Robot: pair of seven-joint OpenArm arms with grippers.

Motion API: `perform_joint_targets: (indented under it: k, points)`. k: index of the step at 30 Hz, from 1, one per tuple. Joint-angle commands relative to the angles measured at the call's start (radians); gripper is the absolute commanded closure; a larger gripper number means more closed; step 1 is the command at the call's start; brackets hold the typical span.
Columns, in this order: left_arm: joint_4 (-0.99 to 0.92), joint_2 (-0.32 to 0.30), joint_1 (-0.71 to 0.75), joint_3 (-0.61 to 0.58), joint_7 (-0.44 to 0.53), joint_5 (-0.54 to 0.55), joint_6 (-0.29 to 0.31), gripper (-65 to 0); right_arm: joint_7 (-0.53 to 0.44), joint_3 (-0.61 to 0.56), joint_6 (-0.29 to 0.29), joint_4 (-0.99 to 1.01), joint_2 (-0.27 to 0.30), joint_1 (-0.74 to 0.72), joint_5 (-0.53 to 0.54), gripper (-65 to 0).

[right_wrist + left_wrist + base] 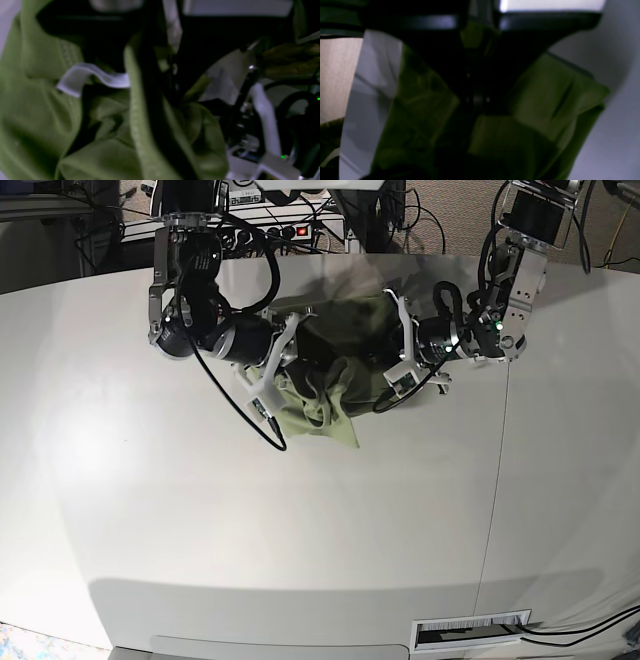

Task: Fold the T-shirt properly
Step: 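Grasp the shirt with both grippers and fold it into a bundle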

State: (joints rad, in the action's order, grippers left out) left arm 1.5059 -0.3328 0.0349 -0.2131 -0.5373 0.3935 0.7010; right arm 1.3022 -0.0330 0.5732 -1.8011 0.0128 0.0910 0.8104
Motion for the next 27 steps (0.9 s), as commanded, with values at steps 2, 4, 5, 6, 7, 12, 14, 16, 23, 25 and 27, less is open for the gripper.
perform_joint_targets:
  k: [2,4,5,6,7,12,14,16,23,25,27]
  points:
    - [-0.003,-0.013,-0.005,0.005,-0.064,-0.065,-0.031,0.0,-0.034,-0.001,0.003,-0.019,-0.031,-0.019,0.031,0.0]
    - [-0.003,-0.013,-0.004,0.005,-0.064,-0.065,-0.031,0.0,-0.043,-0.014,0.006,-0.019,-0.053,-0.02,0.031,0.0]
    - [-0.003,-0.013,-0.004,0.005,-0.065,-0.065,-0.031,0.0,-0.046,-0.026,0.007,-0.019,-0.06,-0.02,0.026,0.0]
    - [-0.003,-0.013,-0.004,0.005,-0.065,-0.065,-0.031,0.0,-0.049,-0.044,0.006,-0.019,-0.063,-0.021,0.015,0.0]
    - [-0.003,-0.013,-0.004,0.005,-0.064,-0.065,-0.031,0.0,-0.054,-0.065,0.006,-0.019,-0.066,-0.022,-0.005,0.0]
    - [-0.002,-0.014,-0.005,0.015,-0.068,-0.065,-0.031,0.0,-0.084,-0.134,0.006,-0.019,-0.066,-0.021,-0.08,0.0]
    - [-0.002,-0.014,-0.005,0.037,-0.072,-0.065,-0.031,0.0,-0.084,-0.132,0.006,-0.019,-0.065,-0.022,-0.082,0.0]
    - [0.003,-0.014,-0.005,0.069,-0.085,-0.064,-0.031,0.0,-0.084,-0.129,0.006,-0.019,-0.064,-0.022,-0.082,0.0]
    - [0.077,-0.022,-0.004,0.149,-0.243,0.066,-0.031,-9.8,-0.134,-0.128,0.006,-0.019,-0.063,-0.021,-0.119,0.0]
    - [0.086,-0.022,-0.004,0.157,-0.253,0.1,-0.031,-9.8,-0.194,-0.129,0.006,-0.019,-0.063,-0.021,-0.159,0.0]
    - [0.087,-0.022,-0.004,0.158,-0.252,0.109,-0.031,-9.8,-0.243,-0.129,0.006,-0.019,-0.063,-0.021,-0.188,0.0]
